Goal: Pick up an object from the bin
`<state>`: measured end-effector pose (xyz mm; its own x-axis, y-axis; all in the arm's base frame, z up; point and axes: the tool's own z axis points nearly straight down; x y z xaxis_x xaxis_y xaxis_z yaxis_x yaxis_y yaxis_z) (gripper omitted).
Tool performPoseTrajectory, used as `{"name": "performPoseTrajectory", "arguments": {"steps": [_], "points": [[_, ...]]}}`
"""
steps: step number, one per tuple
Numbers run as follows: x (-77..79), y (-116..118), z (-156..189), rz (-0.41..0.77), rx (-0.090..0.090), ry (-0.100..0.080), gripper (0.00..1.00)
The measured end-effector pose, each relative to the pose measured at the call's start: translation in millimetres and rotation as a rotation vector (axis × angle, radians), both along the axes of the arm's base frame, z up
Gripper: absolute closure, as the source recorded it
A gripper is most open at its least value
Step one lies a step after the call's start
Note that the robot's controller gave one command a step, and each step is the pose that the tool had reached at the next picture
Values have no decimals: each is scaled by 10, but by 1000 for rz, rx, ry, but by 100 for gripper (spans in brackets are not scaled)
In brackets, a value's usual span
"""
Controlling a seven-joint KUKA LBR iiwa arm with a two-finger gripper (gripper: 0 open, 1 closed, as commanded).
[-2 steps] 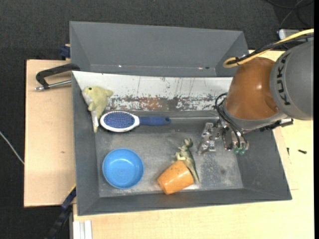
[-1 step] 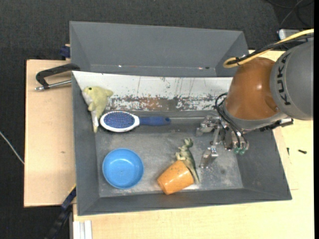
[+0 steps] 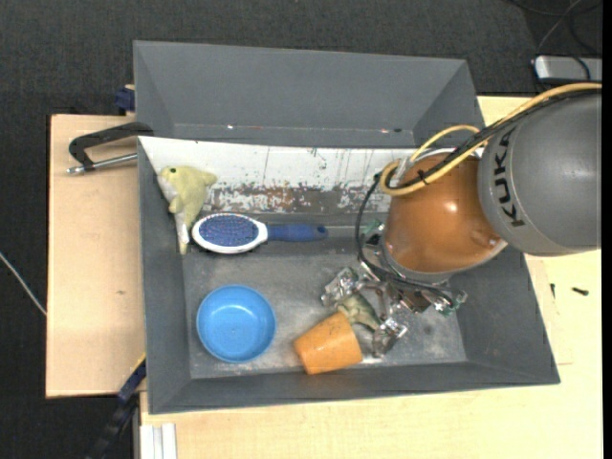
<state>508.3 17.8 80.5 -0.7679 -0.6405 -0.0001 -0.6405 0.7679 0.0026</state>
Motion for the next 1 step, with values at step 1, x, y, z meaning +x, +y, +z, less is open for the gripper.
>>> {"name": "performPoseTrajectory", "arguments": {"steps": [1], "points": [[6,-8,9,-1,-1,-3,100]]}}
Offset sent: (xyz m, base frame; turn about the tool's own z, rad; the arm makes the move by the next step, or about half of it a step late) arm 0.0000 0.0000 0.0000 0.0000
